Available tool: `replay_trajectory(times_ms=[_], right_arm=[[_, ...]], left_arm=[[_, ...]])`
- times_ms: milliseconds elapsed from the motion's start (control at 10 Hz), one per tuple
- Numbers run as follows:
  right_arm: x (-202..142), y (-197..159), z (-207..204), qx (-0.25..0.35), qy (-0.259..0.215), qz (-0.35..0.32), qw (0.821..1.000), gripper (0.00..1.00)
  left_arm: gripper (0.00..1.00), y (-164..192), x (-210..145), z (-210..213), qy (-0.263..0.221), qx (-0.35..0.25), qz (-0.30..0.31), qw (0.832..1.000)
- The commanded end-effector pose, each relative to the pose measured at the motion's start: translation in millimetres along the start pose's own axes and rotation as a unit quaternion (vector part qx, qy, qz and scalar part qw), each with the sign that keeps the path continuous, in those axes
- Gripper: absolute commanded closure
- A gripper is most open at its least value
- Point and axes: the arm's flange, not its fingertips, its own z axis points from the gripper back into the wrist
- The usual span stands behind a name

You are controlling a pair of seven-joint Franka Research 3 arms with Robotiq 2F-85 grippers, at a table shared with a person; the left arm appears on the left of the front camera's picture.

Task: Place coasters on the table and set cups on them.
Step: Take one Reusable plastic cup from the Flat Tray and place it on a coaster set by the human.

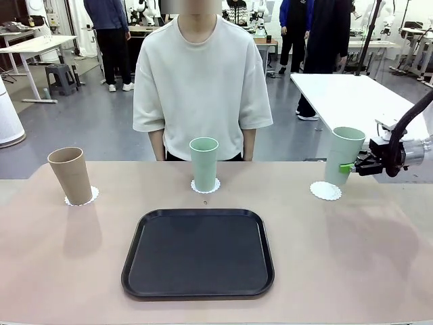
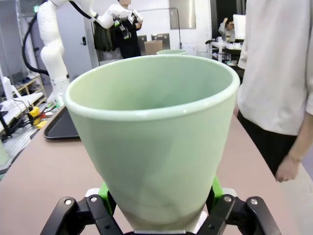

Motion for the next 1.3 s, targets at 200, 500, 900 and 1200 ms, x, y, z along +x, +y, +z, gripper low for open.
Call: replay_trajectory(times_ms=[200, 500, 900, 1200], right_arm=[[-12.2, -22.0, -6.3, 0.009, -0.003, -0.027, 1.0, 0.17], [-20.5, -26.1, -10.5, 0.014, -0.004, -0.036, 0.999, 0.17], [-29.5, -27.9, -13.5, 0.021, -0.006, -0.044, 0.999, 0.17], [-30.3, -28.5, -12.6, 0.022, -0.005, -0.046, 0.999, 0.17]], left_arm=[[0.0, -1.1, 0.3, 2.4, 0.002, 0.001, -0.001, 1.0], [0.0, -1.1, 0.3, 2.4, 0.002, 0.001, -0.001, 1.0], [0.0, -1.1, 0.3, 2.4, 0.002, 0.001, -0.001, 1.0], [0.0, -1.1, 0.3, 2.4, 0.002, 0.001, -0.001, 1.0]])
